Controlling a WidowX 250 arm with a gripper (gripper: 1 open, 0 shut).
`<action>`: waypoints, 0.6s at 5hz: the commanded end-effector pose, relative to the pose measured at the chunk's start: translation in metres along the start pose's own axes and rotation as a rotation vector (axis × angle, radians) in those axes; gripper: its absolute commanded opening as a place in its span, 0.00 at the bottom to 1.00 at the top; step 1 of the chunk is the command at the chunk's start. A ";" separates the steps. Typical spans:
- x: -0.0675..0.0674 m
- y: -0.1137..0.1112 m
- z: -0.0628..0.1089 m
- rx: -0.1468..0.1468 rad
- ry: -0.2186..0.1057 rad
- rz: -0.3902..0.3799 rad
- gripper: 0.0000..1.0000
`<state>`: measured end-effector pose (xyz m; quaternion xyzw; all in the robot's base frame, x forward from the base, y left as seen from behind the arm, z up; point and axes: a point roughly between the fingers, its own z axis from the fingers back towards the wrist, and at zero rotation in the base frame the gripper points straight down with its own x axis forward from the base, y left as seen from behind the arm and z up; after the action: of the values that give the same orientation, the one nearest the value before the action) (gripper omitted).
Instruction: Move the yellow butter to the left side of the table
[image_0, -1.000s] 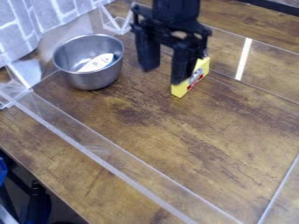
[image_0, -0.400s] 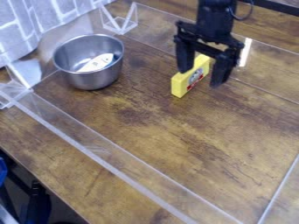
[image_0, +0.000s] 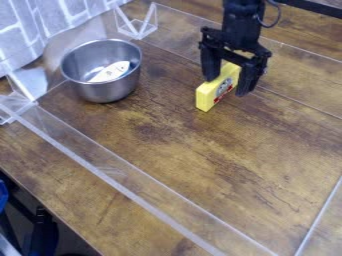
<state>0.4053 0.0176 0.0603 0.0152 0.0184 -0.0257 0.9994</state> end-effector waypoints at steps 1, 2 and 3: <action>0.011 0.020 0.008 0.011 -0.057 0.032 1.00; 0.014 0.025 -0.004 0.015 -0.046 0.038 1.00; 0.018 0.025 -0.014 0.010 -0.038 0.039 1.00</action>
<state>0.4158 0.0387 0.0256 0.0186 0.0299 -0.0107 0.9993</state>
